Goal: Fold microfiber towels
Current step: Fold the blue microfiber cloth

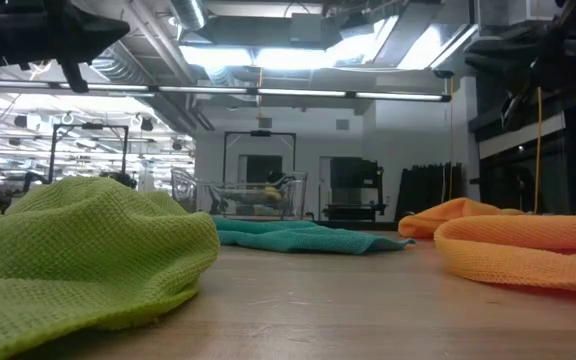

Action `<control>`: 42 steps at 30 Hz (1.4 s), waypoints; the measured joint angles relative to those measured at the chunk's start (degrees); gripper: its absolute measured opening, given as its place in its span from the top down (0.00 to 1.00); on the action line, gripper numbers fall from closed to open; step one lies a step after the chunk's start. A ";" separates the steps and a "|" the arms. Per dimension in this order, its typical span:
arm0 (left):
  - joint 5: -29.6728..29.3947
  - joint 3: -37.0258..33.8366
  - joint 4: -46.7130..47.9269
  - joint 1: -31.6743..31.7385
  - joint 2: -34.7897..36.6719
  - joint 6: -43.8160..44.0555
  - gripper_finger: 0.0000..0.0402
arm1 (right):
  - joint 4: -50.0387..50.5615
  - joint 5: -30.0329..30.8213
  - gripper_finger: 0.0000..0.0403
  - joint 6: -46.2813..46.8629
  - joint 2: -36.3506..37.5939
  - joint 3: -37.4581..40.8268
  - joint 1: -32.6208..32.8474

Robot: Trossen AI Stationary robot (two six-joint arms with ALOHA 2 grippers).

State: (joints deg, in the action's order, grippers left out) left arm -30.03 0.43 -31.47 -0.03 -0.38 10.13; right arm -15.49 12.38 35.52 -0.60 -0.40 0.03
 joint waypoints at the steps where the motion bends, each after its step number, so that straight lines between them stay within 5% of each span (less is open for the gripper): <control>1: 1.24 0.00 0.11 0.01 0.00 -0.02 1.00 | 0.00 -0.44 0.84 -0.01 0.00 0.01 0.00; 7: 4.18 0.29 -3.11 0.00 -0.60 5.98 0.99 | -2.53 -0.18 0.80 0.46 -0.04 0.02 0.00; 15: 9.20 7.08 -2.88 0.00 -7.41 8.80 0.83 | -16.44 0.02 0.56 -5.89 -0.04 0.00 -0.02; 24: 25.17 20.49 -4.91 0.00 -24.80 5.48 0.72 | -22.98 0.03 0.48 -5.15 -0.02 -0.31 -0.02; 32: 28.49 34.57 0.79 0.00 -45.49 1.49 0.72 | -5.28 -4.96 0.48 -3.18 -8.07 -10.98 0.00; 38: 26.98 44.73 22.56 0.00 -53.36 2.53 0.72 | 10.02 -11.97 0.48 -2.78 -22.99 -22.53 0.00; 42: 25.38 46.99 27.20 0.02 -56.51 4.17 0.72 | 19.66 -20.05 0.48 -4.55 -35.18 -29.47 0.00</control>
State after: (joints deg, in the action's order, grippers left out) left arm -4.65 47.41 -4.27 -0.01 -56.89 14.31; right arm 4.17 -7.67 30.97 -35.78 -29.88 0.03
